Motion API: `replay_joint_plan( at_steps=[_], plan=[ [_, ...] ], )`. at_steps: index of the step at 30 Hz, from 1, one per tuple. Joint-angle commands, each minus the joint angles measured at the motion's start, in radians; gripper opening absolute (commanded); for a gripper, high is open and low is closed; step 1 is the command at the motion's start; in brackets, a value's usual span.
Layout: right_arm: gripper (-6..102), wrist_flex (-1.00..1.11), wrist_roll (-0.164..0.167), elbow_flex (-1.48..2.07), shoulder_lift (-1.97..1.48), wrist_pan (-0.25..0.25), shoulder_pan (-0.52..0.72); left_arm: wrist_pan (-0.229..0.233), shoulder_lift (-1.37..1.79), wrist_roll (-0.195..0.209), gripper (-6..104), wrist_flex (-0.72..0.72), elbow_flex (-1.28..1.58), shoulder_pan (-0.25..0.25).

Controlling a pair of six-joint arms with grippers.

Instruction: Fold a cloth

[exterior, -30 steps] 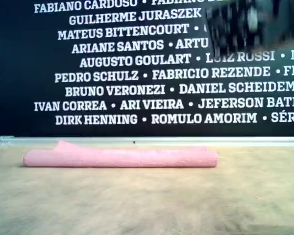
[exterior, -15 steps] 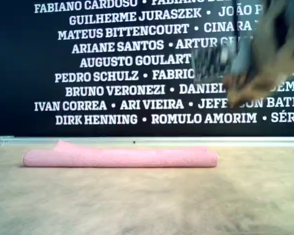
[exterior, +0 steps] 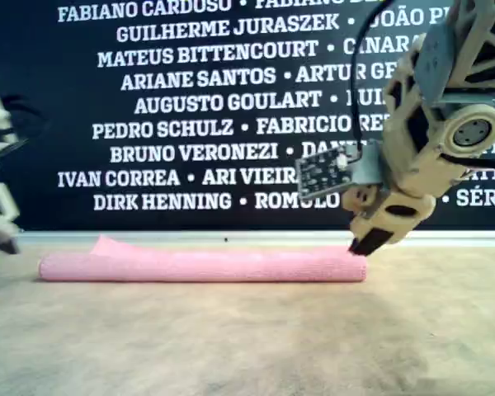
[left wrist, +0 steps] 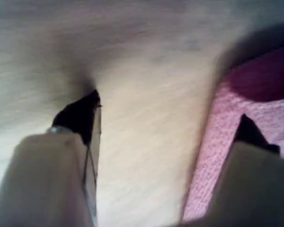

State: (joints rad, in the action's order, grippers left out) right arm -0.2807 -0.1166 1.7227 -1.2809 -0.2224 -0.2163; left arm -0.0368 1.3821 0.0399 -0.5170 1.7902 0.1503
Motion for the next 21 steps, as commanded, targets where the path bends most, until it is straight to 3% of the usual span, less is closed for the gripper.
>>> replay_joint_plan(
  at_steps=[1, 9, 17, 21],
  plan=[
    [58, -0.023, 0.000, -0.110, 0.037, 0.005, -0.012, -0.003, -0.044, 0.002, 99, 0.021, -0.129, 0.023],
    [57, -0.025, -0.002, -0.258, 0.199, 0.006, -0.014, -0.003, -0.115, 0.002, 99, 0.021, -0.258, 0.025],
    [57, -0.025, -0.002, -0.318, 0.236, 0.006, -0.015, -0.003, -0.124, 0.002, 99, 0.021, -0.293, 0.138],
    [57, -0.025, -0.002, -0.342, 0.265, 0.006, -0.015, 0.012, -0.133, 0.003, 99, 0.021, -0.295, 0.149]
  ],
)
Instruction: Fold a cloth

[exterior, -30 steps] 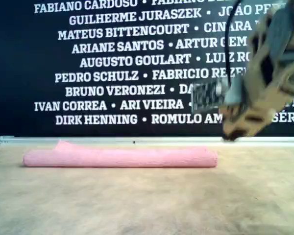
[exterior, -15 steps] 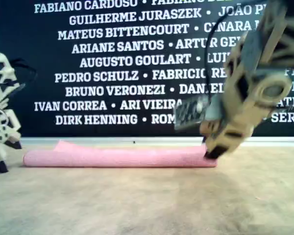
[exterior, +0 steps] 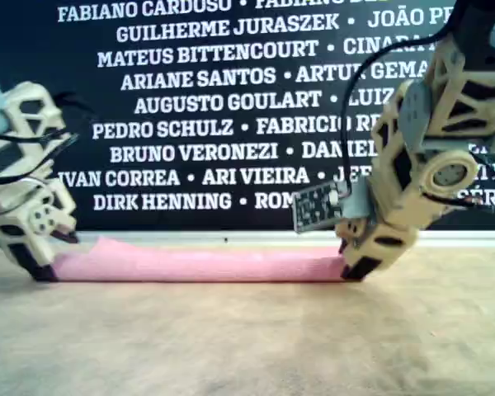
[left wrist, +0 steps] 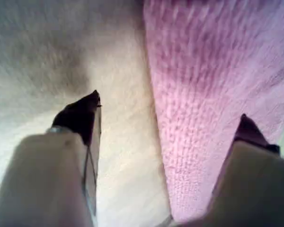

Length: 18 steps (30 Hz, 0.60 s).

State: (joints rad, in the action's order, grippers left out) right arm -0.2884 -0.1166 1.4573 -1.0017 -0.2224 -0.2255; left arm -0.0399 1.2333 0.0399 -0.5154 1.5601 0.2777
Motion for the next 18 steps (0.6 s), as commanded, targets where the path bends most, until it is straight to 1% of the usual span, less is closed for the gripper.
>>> replay_joint_plan(
  at_steps=[1, 4, 12, 14, 18],
  plan=[
    [57, -0.017, -0.002, -0.084, -0.008, 0.006, -0.006, 0.015, 0.006, 0.003, 99, 0.020, -0.071, 0.015],
    [57, -0.028, -0.002, -0.112, -0.002, 0.006, -0.006, 0.018, -0.041, 0.003, 99, 0.020, -0.120, 0.009],
    [57, -0.209, -0.002, -0.314, 0.118, 0.006, -0.006, 0.018, -0.164, 0.003, 98, 0.020, -0.264, 0.008],
    [57, -0.264, -0.002, -0.383, 0.153, 0.006, -0.006, 0.018, -0.183, -0.008, 98, 0.020, -0.279, 0.008],
    [57, -0.336, -0.002, -0.492, 0.215, 0.005, -0.006, 0.018, -0.190, -0.011, 98, 0.020, -0.285, 0.008]
  ],
)
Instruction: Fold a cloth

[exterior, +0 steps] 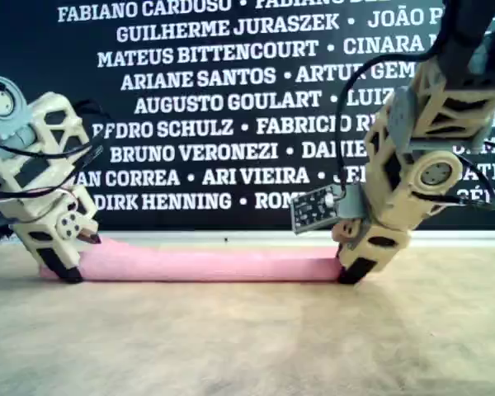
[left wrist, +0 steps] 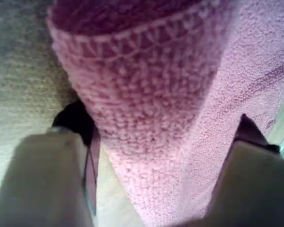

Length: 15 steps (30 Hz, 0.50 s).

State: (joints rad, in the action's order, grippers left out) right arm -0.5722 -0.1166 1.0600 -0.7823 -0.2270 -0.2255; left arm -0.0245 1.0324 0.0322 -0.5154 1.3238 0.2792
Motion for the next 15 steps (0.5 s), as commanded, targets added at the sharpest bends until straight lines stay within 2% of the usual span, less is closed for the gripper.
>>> replay_joint_plan(
  at_steps=[1, 5, 9, 12, 15],
  plan=[
    [57, -0.060, -0.002, -0.115, 0.006, 0.009, -0.006, 0.003, 0.011, -0.005, 98, 0.020, -0.049, 0.006],
    [55, -0.063, -0.002, -0.156, 0.031, 0.009, -0.005, 0.005, 0.011, -0.005, 98, 0.020, -0.051, -0.014],
    [43, -0.060, -0.002, -0.158, 0.032, 0.009, -0.005, 0.005, 0.009, -0.005, 94, 0.018, -0.049, -0.041],
    [31, -0.046, -0.002, -0.158, 0.034, 0.009, -0.005, 0.005, 0.009, -0.005, 79, 0.018, -0.049, -0.057],
    [21, -0.043, -0.006, -0.158, 0.034, 0.003, -0.005, 0.005, 0.011, -0.005, 55, 0.020, -0.054, -0.069]
  ],
)
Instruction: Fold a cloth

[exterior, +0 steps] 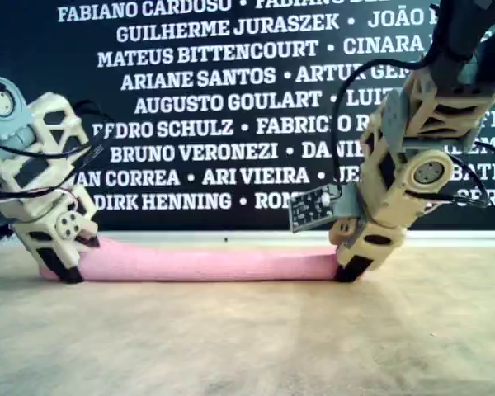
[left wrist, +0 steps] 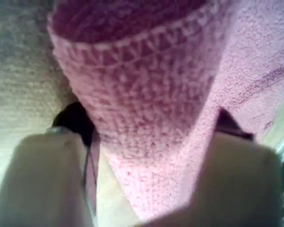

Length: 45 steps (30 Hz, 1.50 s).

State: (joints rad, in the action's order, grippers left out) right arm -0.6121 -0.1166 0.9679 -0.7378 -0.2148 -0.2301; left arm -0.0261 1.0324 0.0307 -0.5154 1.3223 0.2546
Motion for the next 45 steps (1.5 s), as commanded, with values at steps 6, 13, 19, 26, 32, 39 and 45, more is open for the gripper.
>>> replay_joint_plan(
  at_steps=[6, 13, 19, 26, 32, 39, 45],
  plan=[
    [0, -0.003, -0.018, -0.066, -0.015, -0.003, 0.003, -0.014, 0.009, 0.012, 2, 0.020, -0.109, -0.043],
    [-2, -0.003, -0.018, -0.066, -0.015, -0.003, 0.003, -0.014, 0.009, 0.012, 0, 0.020, -0.127, -0.031],
    [-2, -0.012, -0.017, -0.046, -0.041, -0.017, 0.014, -0.006, 0.018, 0.012, 0, 0.012, -0.124, -0.031],
    [-2, -0.026, -0.018, -0.020, -0.120, -0.020, 0.006, 0.000, 0.032, 0.008, -1, -0.023, -0.107, -0.029],
    [-2, -0.026, -0.008, 0.178, -0.290, -0.018, 0.002, -0.012, 0.135, 0.002, -1, -0.075, 0.021, -0.032],
    [-2, -0.025, -0.003, 0.391, -0.434, -0.018, 0.003, -0.015, 0.308, -0.003, -1, -0.077, 0.183, -0.029],
    [-2, -0.025, -0.002, 0.514, -0.597, -0.018, 0.000, -0.015, 0.477, -0.003, -1, -0.077, 0.353, -0.015]
  ],
)
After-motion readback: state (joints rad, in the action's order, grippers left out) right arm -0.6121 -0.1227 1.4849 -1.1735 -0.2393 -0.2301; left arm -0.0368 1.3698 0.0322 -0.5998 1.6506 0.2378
